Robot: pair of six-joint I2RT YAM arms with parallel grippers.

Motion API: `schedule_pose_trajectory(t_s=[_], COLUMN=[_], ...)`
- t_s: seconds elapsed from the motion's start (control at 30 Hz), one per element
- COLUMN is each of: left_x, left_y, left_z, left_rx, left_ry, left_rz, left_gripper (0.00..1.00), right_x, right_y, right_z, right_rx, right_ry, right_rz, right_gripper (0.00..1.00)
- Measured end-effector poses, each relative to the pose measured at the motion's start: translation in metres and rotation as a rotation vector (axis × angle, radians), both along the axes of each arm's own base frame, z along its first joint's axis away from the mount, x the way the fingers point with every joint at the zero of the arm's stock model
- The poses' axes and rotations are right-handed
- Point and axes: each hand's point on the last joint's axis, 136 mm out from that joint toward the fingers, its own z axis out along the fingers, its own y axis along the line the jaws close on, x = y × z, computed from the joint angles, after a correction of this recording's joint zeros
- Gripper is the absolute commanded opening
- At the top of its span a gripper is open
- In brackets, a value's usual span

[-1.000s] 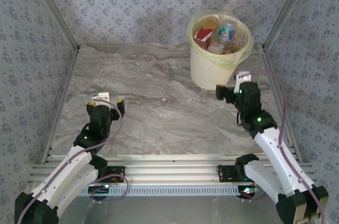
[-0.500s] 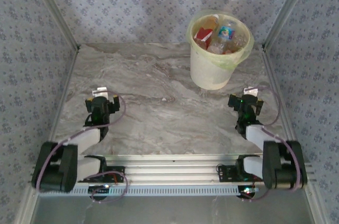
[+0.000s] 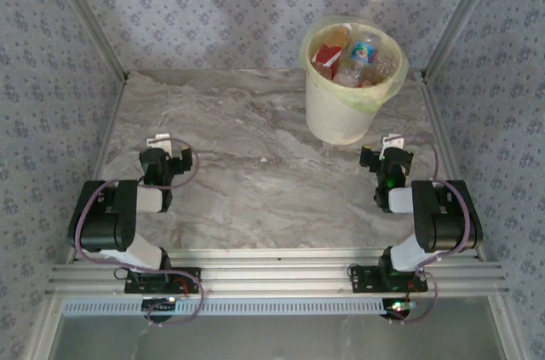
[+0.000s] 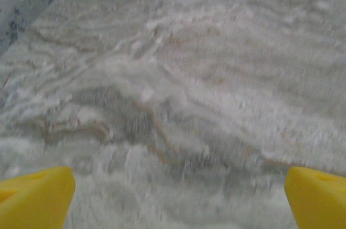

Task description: Put the plastic bottles in the bin

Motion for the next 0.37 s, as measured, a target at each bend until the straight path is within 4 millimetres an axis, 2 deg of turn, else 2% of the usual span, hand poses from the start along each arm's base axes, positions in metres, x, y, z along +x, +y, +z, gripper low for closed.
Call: schedule_pose_trajectory(t_s=[0.1, 0.37], left_x=[0.007, 0.007], left_y=[0.004, 0.000], left_z=[0.009, 0.007], left_rx=[-0.009, -0.020], left_ry=[-0.025, -0.015], left_rz=[-0.001, -0.025], left_gripper=[1.00, 1.00], right_x=[0.002, 0.006], right_y=[0.003, 0.012], right_z=[0.002, 0.002], right_rx=[0.007, 0.035], right_ry=[-0.006, -0.004], right_rz=[0.017, 0.083], right_gripper=[1.00, 1.00])
